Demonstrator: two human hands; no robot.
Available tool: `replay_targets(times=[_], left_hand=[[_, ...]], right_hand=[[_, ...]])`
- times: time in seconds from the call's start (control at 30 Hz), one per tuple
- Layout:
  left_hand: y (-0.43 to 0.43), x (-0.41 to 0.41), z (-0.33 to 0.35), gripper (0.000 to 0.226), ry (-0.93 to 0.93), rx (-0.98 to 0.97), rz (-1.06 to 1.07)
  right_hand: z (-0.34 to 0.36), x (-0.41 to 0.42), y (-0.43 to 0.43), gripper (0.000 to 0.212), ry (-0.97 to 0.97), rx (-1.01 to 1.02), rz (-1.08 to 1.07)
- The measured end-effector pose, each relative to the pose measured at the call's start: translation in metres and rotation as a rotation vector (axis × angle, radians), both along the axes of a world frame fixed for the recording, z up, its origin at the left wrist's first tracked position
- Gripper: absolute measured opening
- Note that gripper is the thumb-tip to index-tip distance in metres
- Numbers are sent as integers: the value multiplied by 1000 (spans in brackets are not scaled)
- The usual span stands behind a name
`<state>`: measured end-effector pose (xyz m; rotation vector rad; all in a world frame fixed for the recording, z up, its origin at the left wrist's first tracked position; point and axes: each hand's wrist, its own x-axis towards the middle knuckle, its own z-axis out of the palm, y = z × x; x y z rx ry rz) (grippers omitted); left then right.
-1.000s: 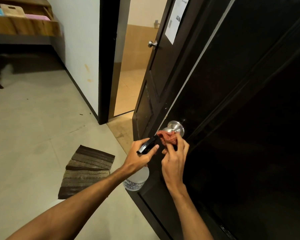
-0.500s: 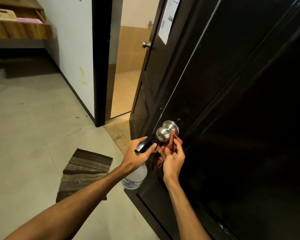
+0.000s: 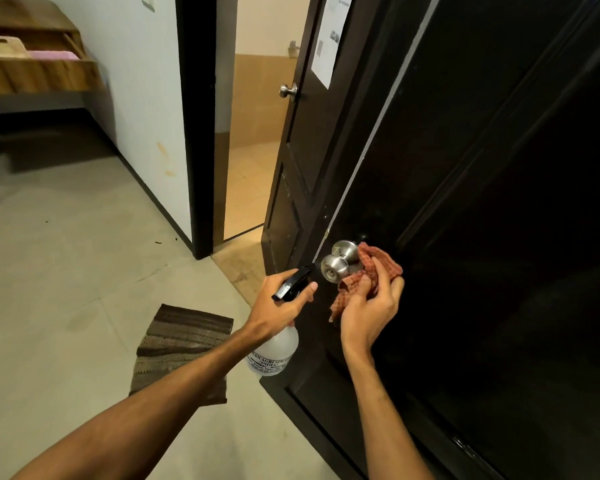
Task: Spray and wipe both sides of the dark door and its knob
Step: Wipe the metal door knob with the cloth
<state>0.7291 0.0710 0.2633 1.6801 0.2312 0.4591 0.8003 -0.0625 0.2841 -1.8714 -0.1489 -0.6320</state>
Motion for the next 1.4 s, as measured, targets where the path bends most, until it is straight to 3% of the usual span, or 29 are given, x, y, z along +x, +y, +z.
replay_targets(times=[0.23,0.3,0.4,0.47,0.53,0.6,0.67,0.73,0.83,0.9,0.97,1.03,1.13,1.2,1.3,1.4], left_hand=[[11,7,8,6,27,-32,-19],[14,9,11,5,28,-32,-23],[17,10,12,8,13,-24,-5],[20,9,12,10,11,-6,8],[23,7,9,12,16,-10,3],[30,10,10,10,17,-13,-33],[37,16,9,7,14,-15,-54],[46,22,10,7,12,-8,-82],[59,30,7,9,30,10,-163],[72,37,11,14,17,17,-214],[87,44,14,13,15,33,-284],[96,45,16,7,20,50,-309],[113,55,18,15,13,44,-342],[123,59,19,11,9,32,-340],[133,62,20,6,14,30,-367],[138,62,20,8,1,41,-399]], right_hand=[[19,10,-3,46,-63,-709,110],[41,21,9,40,-154,-883,115],[67,27,36,19,-216,-1308,137],[71,25,43,15,-146,-1441,152],[71,18,38,16,-86,-1445,147],[69,23,27,20,-13,-1329,151],[60,28,10,30,90,-1039,183],[39,20,4,38,117,-613,157],[0,2,21,49,238,275,46],[-16,4,40,44,389,853,-1],[-24,6,62,42,511,1304,0],[-29,7,81,49,603,1577,43],[-34,19,118,44,573,1714,111],[-31,24,134,37,576,1687,116],[-31,11,140,42,571,1448,-10],[-37,-24,138,32,452,1020,-247]])
